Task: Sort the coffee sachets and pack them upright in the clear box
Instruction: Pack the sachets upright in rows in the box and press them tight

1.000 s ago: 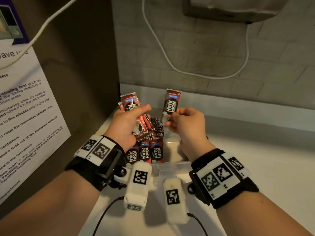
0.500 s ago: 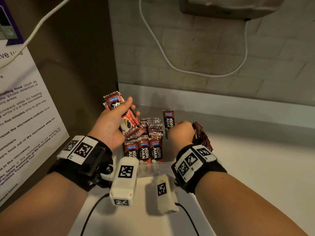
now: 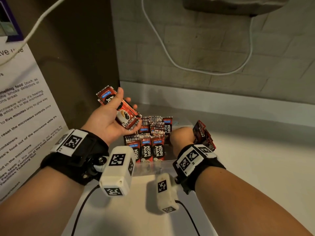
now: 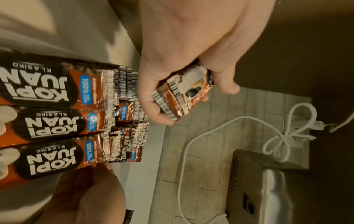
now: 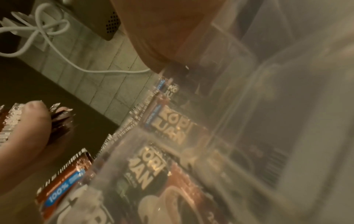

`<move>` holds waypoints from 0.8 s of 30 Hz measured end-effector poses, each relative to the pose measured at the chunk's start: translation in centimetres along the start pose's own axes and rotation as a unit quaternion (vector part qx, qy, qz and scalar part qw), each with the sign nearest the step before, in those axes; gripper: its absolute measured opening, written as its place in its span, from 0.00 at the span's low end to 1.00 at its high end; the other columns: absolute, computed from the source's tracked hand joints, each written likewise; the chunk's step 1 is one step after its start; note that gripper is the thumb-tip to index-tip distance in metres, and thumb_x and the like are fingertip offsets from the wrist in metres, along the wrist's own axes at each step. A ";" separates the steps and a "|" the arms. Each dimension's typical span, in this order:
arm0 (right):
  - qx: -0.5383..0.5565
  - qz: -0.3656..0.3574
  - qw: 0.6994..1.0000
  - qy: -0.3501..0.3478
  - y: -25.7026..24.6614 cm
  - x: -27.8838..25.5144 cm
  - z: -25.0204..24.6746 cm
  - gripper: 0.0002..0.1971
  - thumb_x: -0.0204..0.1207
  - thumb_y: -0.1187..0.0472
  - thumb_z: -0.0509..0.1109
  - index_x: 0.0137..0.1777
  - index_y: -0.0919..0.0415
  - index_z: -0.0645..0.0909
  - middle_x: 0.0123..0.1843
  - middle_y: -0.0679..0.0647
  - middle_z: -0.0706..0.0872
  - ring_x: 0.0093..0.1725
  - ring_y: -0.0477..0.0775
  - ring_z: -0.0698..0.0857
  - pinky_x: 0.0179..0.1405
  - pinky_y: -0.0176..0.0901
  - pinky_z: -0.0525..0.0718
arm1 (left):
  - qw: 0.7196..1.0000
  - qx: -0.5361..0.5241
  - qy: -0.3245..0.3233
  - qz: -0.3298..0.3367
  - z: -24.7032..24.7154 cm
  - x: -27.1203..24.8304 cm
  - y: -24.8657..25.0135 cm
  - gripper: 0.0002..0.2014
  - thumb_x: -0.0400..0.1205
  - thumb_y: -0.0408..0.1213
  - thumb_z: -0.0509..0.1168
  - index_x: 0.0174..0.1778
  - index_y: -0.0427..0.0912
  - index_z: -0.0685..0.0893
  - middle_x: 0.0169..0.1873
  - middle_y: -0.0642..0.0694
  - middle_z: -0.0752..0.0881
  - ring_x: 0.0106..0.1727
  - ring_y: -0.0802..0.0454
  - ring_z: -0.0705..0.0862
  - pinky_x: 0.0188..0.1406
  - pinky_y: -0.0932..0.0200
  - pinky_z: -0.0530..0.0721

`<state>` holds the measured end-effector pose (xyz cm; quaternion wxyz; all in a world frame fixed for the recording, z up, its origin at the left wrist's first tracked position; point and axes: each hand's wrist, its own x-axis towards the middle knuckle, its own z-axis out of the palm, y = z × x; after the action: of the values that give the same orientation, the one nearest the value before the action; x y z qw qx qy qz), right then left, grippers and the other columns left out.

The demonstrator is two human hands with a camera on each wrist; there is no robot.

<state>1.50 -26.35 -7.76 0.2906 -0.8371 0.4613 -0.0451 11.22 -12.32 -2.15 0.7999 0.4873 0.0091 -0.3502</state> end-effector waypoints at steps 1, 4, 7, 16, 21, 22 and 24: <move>0.005 0.005 1.000 0.004 0.0 0.0 0.0 0.09 0.81 0.64 0.64 0.58 0.60 0.81 0.57 0.53 0.84 0.59 0.55 0.83 0.47 0.41 0.74 | 1.000 -0.004 0.001 -0.001 0.0 0.0 0.0 0.15 0.77 0.53 0.70 0.39 0.43 0.83 0.26 0.47 0.88 0.44 0.51 0.86 0.40 0.43 0.84; 0.003 -0.006 1.000 0.012 0.1 0.0 0.1 0.09 0.81 0.65 0.64 0.59 0.61 0.81 0.58 0.54 0.84 0.60 0.56 0.83 0.51 0.41 0.77 | 1.000 -0.016 0.002 -0.001 -0.1 0.1 0.0 0.15 0.77 0.52 0.71 0.39 0.43 0.83 0.25 0.47 0.88 0.45 0.51 0.86 0.41 0.42 0.83; 0.022 -0.006 1.000 0.013 0.1 -0.4 0.0 0.10 0.82 0.65 0.63 0.59 0.61 0.81 0.59 0.54 0.84 0.61 0.56 0.83 0.49 0.41 0.75 | 1.000 -0.025 0.000 -0.003 -0.1 0.2 0.0 0.14 0.77 0.51 0.71 0.39 0.43 0.83 0.24 0.48 0.88 0.45 0.52 0.85 0.41 0.41 0.83; 0.320 0.021 0.933 0.163 -0.3 0.3 0.3 0.13 0.78 0.65 0.68 0.61 0.67 0.76 0.60 0.62 0.82 0.59 0.61 0.83 0.57 0.52 0.83 | 1.000 -0.011 -0.012 -0.006 0.4 0.1 0.1 0.14 0.75 0.51 0.72 0.38 0.43 0.84 0.27 0.47 0.89 0.47 0.51 0.87 0.41 0.34 0.84; 0.452 -0.192 0.862 0.121 -3.0 -3.3 -3.4 0.14 0.74 0.57 0.74 0.55 0.58 0.75 0.48 0.48 0.80 0.46 0.47 0.80 0.48 0.42 0.78 | 0.997 0.030 -0.067 0.021 2.0 -0.7 0.2 0.14 0.69 0.53 0.73 0.41 0.47 0.86 0.41 0.48 0.92 0.50 0.50 0.89 0.55 0.22 0.77; 0.456 -0.213 0.863 0.053 -3.3 -3.9 -4.0 0.18 0.71 0.55 0.75 0.56 0.56 0.73 0.48 0.48 0.80 0.46 0.45 0.80 0.44 0.42 0.78 | 0.996 0.027 -0.076 0.031 2.2 -0.7 0.2 0.13 0.70 0.51 0.74 0.40 0.47 0.87 0.42 0.48 0.91 0.49 0.50 0.90 0.55 0.26 0.80; 0.429 -0.228 0.871 -0.072 -3.6 -4.7 -4.5 0.23 0.69 0.55 0.77 0.59 0.53 0.69 0.52 0.51 0.82 0.46 0.48 0.83 0.38 0.44 0.79 | 0.995 0.012 -0.096 0.039 3.1 -1.0 -0.1 0.12 0.75 0.49 0.73 0.33 0.44 0.87 0.35 0.48 0.88 0.41 0.50 0.89 0.53 0.40 0.86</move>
<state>-0.01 -23.13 -1.27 0.6357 -0.7126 0.1704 -0.2430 9.37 -14.20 -0.23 0.8040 0.4612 -0.0907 -0.3643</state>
